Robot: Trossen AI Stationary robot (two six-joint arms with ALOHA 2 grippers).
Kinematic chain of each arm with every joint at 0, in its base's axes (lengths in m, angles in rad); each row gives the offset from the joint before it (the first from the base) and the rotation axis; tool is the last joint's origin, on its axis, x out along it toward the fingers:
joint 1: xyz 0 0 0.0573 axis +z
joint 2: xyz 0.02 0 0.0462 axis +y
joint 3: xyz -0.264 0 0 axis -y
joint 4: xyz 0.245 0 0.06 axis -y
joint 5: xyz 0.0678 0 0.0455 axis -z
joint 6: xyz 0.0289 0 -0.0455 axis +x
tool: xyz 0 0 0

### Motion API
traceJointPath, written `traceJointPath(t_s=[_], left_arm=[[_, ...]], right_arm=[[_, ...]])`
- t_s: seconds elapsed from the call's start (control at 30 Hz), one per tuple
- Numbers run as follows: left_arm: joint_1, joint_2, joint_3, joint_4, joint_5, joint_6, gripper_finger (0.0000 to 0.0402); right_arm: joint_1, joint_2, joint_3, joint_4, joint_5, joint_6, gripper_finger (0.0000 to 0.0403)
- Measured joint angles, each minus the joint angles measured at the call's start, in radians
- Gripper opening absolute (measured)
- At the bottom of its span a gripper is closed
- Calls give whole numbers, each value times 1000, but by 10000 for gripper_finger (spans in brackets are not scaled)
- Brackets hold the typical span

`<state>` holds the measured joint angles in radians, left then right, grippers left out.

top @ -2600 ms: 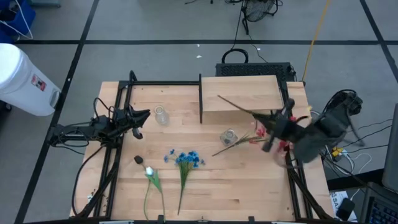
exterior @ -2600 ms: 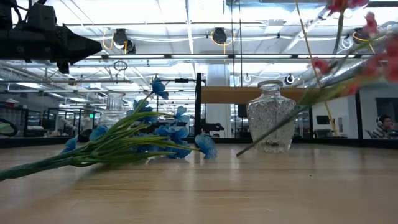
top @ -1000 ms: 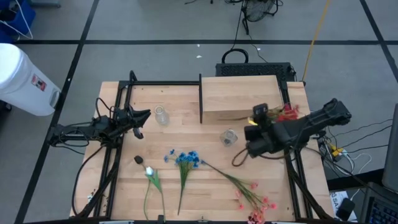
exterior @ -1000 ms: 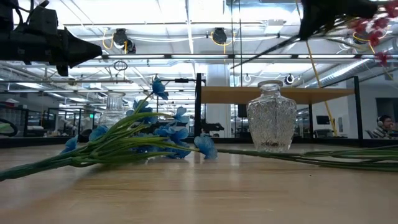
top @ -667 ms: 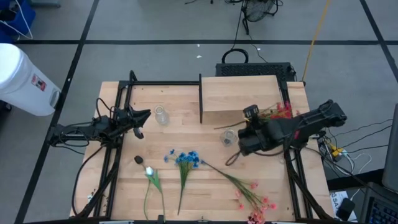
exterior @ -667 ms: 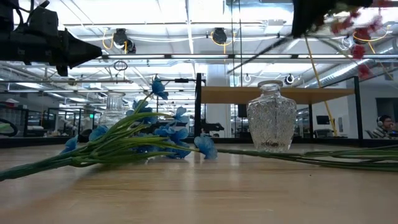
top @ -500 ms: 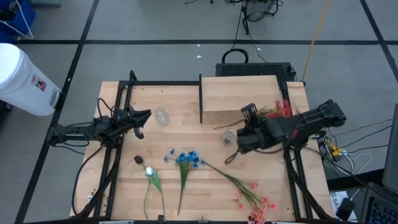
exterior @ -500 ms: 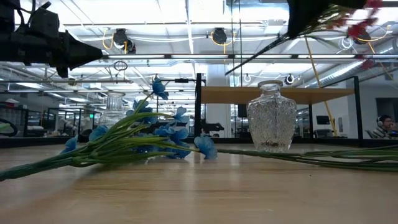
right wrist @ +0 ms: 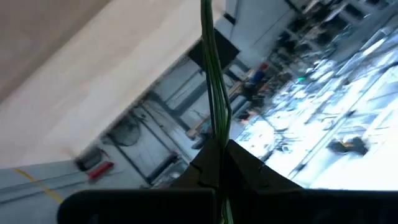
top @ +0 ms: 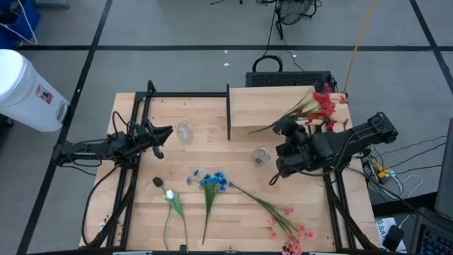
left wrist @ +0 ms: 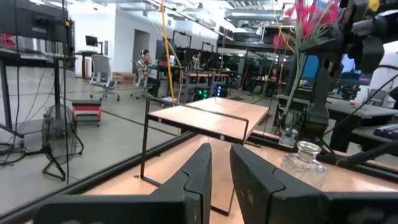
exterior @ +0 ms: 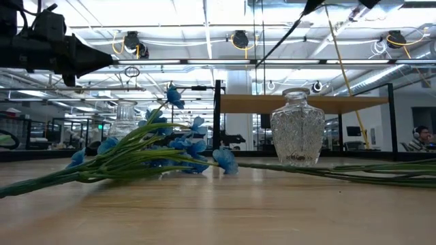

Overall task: Pick and place flowers into a vace then onto a shelf
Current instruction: Put the red flowers into the right transparent vase

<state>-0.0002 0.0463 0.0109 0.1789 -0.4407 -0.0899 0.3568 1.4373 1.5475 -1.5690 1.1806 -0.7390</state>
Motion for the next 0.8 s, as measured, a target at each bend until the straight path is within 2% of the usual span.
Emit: traceJointPath(t_s=[0.23, 0.6, 0.8], left_arm=[[0, 0, 0, -33, 3, -45, 65], [0, 0, 0, -34, 3, -53, 65], [0, 0, 0, -34, 4, -50, 65]], right_arm=[[62, 1, -19, 1, -7, 22, 0], [106, -13, -197, -1, -62, 164, 0], [125, -57, -212, -1, -59, 281, 0]])
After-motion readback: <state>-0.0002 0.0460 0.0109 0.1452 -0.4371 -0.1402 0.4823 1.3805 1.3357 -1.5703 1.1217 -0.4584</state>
